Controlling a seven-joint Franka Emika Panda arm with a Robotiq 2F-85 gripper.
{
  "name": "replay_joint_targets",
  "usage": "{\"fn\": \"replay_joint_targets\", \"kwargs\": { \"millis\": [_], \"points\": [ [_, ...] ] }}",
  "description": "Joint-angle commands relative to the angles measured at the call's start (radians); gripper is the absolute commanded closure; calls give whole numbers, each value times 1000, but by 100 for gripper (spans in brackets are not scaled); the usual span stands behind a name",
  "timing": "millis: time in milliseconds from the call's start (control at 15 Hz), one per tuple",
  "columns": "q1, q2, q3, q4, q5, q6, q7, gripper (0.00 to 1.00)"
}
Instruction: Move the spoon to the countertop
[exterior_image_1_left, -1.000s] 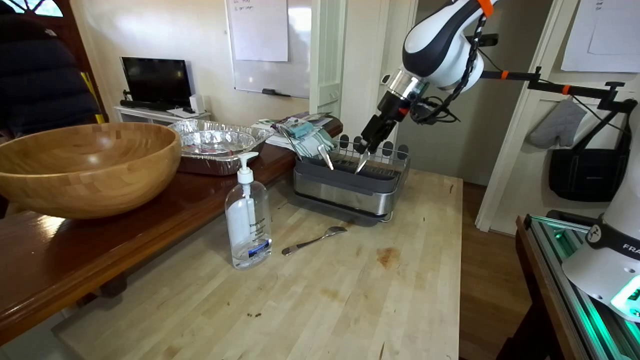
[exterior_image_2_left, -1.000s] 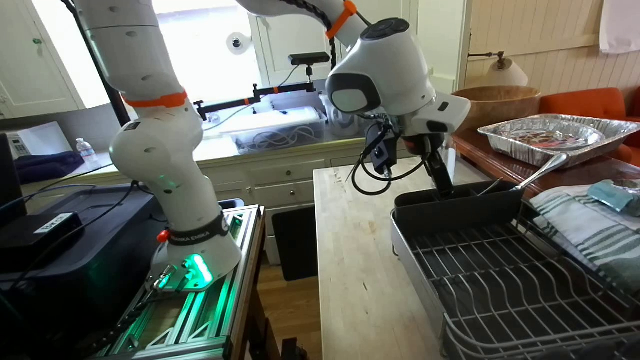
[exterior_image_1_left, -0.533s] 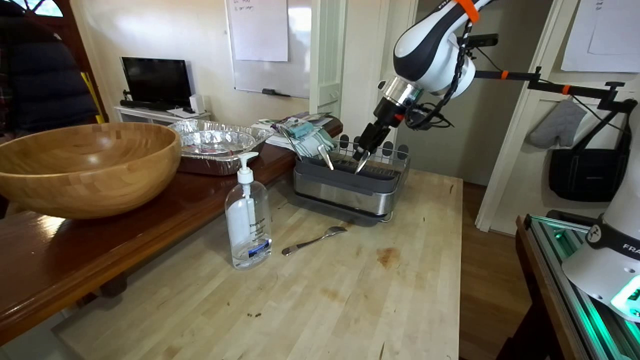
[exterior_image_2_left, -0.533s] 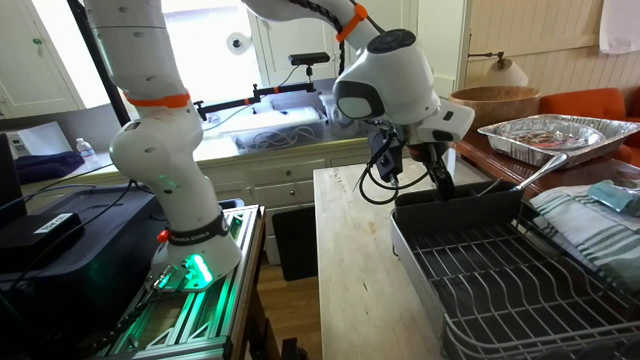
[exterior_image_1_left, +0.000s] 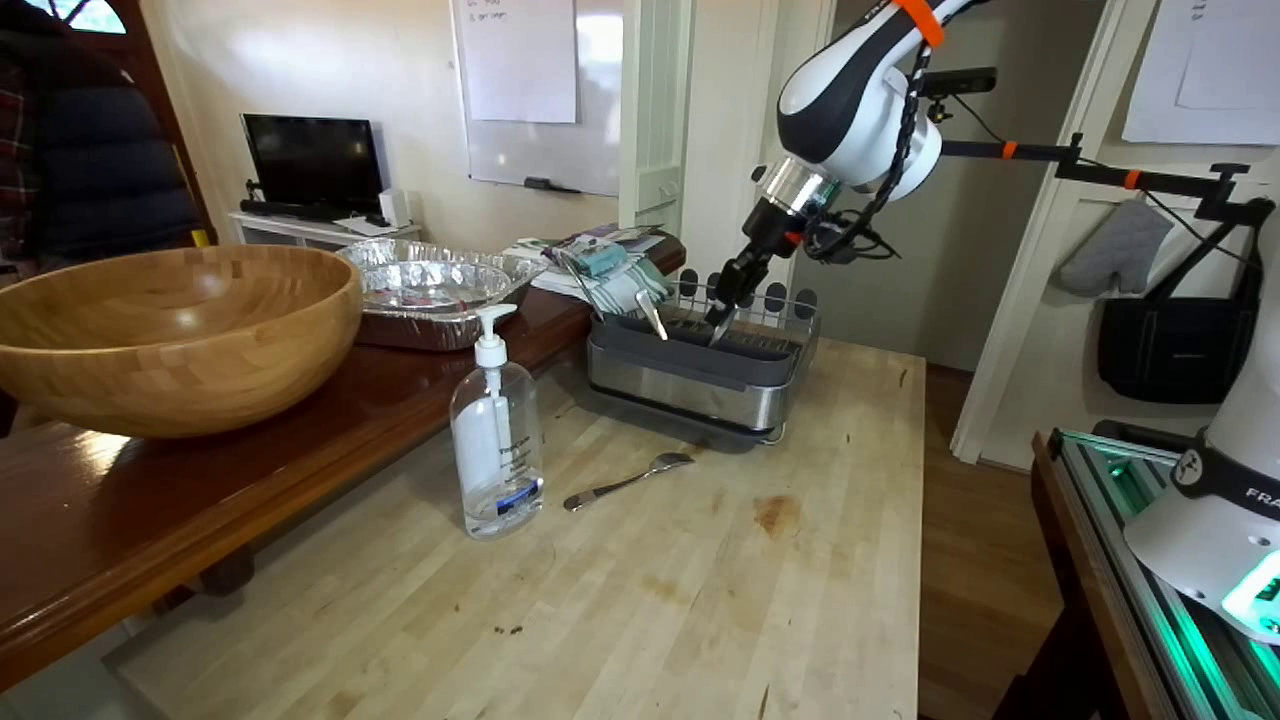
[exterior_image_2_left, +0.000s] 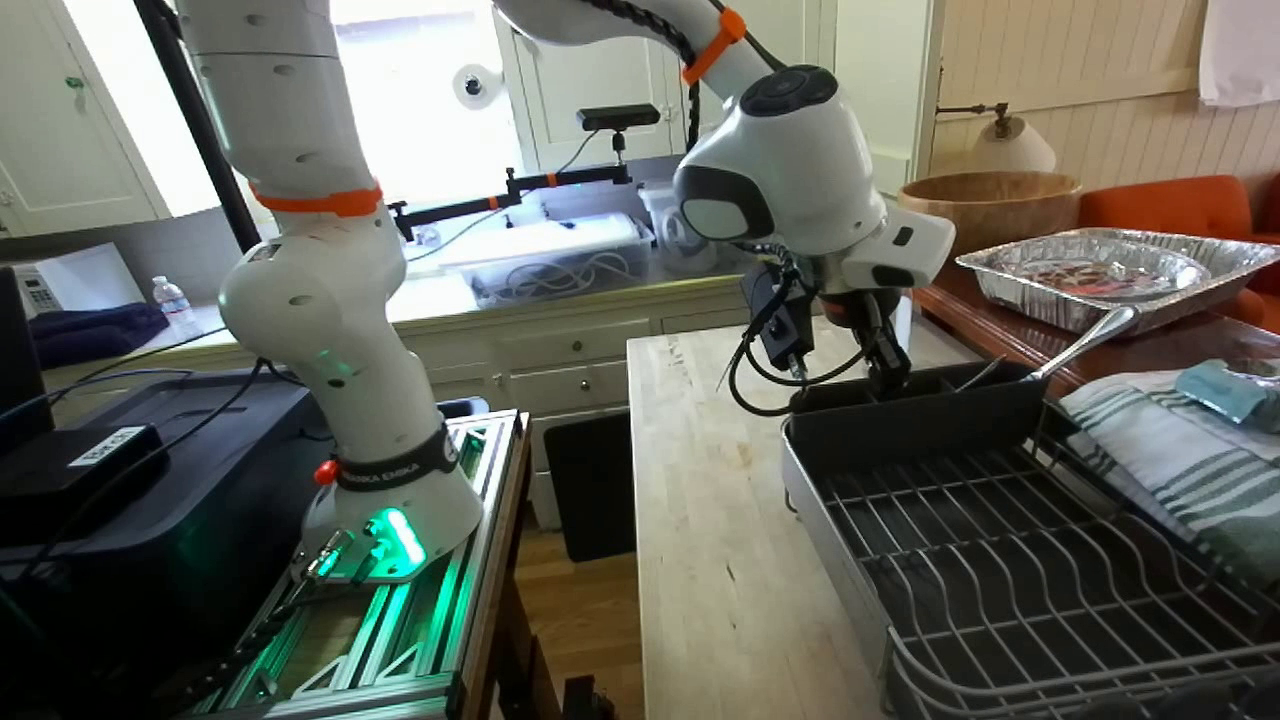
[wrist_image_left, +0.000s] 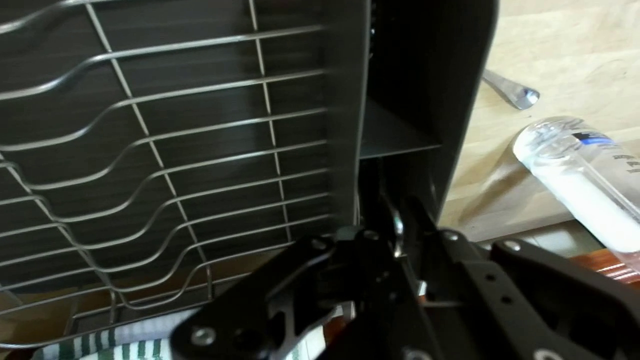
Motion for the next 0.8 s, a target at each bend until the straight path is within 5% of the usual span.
{"fn": "replay_joint_targets", "kwargs": {
  "millis": [0, 733],
  "points": [
    [-2, 23, 8, 15, 49, 16, -49, 100],
    [4, -82, 8, -12, 21, 21, -78, 99]
  ]
}}
